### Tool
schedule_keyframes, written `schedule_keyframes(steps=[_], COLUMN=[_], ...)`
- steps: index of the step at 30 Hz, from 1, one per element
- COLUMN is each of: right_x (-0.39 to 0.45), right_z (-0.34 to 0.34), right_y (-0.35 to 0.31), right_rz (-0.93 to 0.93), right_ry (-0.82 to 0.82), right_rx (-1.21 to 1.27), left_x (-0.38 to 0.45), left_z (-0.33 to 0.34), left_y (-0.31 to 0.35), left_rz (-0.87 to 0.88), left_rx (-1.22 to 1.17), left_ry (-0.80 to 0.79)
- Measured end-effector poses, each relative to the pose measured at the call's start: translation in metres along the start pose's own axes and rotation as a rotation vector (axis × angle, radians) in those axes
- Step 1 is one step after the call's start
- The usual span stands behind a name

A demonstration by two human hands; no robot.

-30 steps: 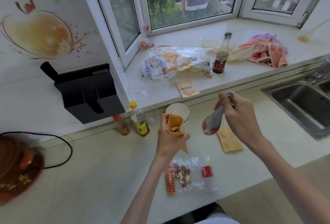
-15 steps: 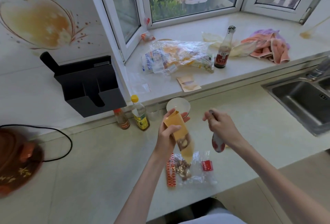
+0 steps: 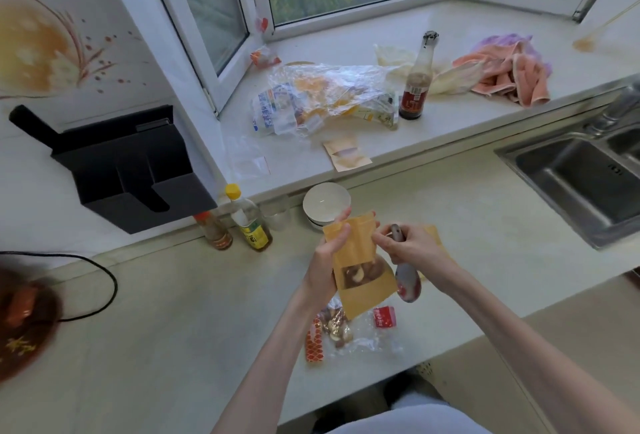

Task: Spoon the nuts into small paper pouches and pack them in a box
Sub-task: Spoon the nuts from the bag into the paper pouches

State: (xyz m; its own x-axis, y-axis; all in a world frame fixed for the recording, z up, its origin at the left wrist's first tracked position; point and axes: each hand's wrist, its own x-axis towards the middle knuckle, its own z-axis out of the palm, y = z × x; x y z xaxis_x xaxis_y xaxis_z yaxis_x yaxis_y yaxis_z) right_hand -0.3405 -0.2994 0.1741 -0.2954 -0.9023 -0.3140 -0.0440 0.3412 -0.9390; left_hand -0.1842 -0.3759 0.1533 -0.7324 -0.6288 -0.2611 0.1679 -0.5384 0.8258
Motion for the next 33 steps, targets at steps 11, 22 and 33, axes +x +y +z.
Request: schedule_keyframes(steps=[11,22,33], right_x=[0.023,0.034,0.103], right_z=[-0.096,-0.184,-0.243], right_y=[0.060,0.183,0.210], right_rz=[0.054,0.287,0.347], right_ry=[0.291,0.220,0.213], right_rx=[-0.217,-0.425,-0.584], left_x=[0.066,0.128,0.215], left_z=[0.044,0.087,0.119], left_y=[-0.091,-0.191,-0.211], left_rz=[-0.118,-0.430,-0.478], left_rx=[0.366,0.633,0.863], left_ry=[0.305,0.495,0.551])
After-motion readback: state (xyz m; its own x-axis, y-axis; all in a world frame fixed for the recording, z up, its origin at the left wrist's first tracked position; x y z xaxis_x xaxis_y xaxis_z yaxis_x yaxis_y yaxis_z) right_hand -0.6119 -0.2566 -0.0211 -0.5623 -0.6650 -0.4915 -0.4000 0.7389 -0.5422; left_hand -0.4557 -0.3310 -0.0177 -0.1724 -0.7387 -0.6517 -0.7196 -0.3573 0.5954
